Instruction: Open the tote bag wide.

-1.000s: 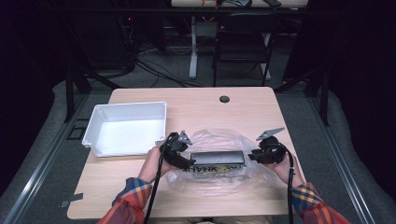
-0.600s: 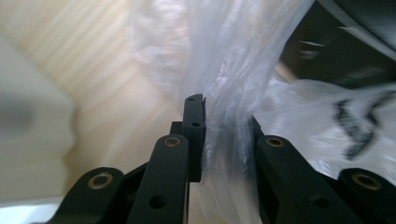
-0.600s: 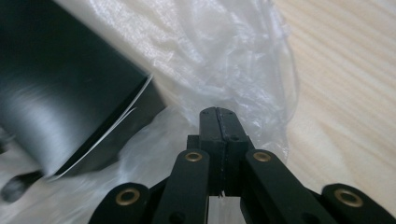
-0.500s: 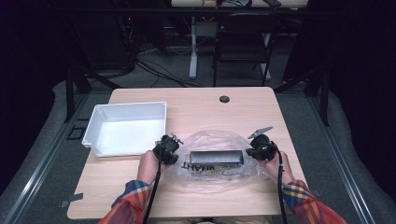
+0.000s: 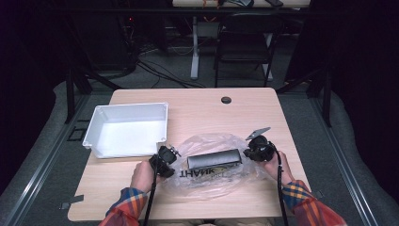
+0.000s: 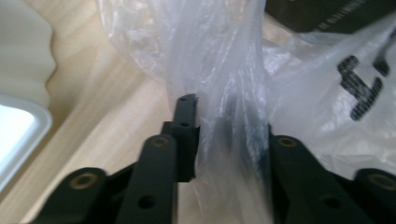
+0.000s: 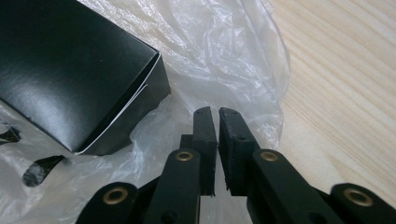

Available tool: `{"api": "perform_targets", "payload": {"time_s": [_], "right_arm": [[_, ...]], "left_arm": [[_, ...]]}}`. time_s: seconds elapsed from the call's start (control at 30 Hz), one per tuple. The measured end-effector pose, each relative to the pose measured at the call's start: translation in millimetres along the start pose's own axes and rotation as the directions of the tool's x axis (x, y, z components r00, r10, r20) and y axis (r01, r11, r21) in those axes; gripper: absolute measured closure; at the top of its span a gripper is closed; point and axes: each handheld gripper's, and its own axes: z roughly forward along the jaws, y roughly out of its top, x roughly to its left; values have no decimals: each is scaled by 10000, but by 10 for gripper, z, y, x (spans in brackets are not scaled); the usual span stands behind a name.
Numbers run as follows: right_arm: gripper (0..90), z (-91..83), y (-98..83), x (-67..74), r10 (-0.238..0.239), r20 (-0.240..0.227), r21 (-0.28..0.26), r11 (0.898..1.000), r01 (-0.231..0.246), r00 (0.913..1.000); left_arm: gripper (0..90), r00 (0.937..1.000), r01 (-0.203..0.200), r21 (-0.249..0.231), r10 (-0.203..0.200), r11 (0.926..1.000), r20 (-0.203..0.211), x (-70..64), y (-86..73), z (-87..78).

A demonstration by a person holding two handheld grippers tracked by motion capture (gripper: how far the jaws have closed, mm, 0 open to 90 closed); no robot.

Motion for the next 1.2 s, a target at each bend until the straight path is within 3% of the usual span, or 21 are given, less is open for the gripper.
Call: {"api": "perform_targets", "payload": {"time_s": [0.03,0.1,0.13,0.17,0.2,0.3,0.37,0.4,0.47,0.53,0.57,0.67,0.7,0.77,0.8,0.87,0.97,1.2], "right_arm": [[845,-9,-2,-6,-35,20,-23,10000,35,10000],[835,-31,0,-16,-27,26,-38,10000,27,10000],[827,-41,0,-18,32,4,-132,9999,-32,10000],[818,-59,3,-28,-7,-73,-127,9999,7,10000],[813,-70,0,-30,53,-65,-271,9996,-55,10000],[756,-130,8,-44,35,-172,-371,9993,-41,9998],[735,-151,11,-49,12,-285,-427,9991,-24,9996],[691,-194,14,-52,55,-402,-572,9983,-78,9992],[645,-242,16,-62,-38,-548,-695,9976,0,9985],[615,-266,16,-60,18,-638,-779,9969,-68,9980],[545,-333,12,-79,12,-751,-857,9963,-76,9972],[411,-419,-8,-116,159,-911,-867,9959,-238,9957],[389,-448,-23,-131,157,-957,-934,9953,-247,9953],[361,-475,-39,-148,192,-1035,-965,9949,-293,9944],[320,-522,-74,-187,286,-1162,-1029,9939,-406,9928],[302,-575,-103,-224,356,-1175,-1089,9929,-485,9924],[296,-642,-148,-276,470,-1227,-1153,9914,-613,9913],[303,-665,-241,-347,717,-1339,-1133,9897,-871,9884]], "left_arm": [[651,10000,0,0,0,10000,0,0,0,0],[578,9996,-4,-633,21,9980,271,15,47,-170],[531,9998,-67,-934,86,9956,203,17,76,-249],[512,9998,-67,-934,86,9956,203,17,76,-249],[489,9991,-218,-1508,271,9883,333,10,141,-386],[418,9977,-517,-2225,599,9736,303,7,250,-534],[387,9976,-541,-2361,627,9702,294,6,292,-561],[387,9953,-744,-2624,879,9621,398,-9,387,-568],[377,9894,-1123,-2754,1332,9547,586,-26,487,-535],[353,9870,-1196,-2752,1442,9539,708,-32,535,-502],[346,9800,-1500,-2765,1798,9492,855,-53,610,-427],[305,9749,-1659,-2779,1998,9462,981,-72,660,-354],[300,9674,-1941,-2651,2290,9445,1077,-87,693,-307],[282,9651,-2001,-2658,2365,9430,1125,-96,704,-290],[281,9604,-2216,-2572,2562,9406,1096,-118,722,-263],[280,9593,-2278,-2590,2620,9386,1057,-130,726,-249],[273,9514,-2522,-2383,2853,9379,1159,-163,742,-181],[248,9418,-2761,-2288,3103,9335,1292,-194,734,-143]]}}
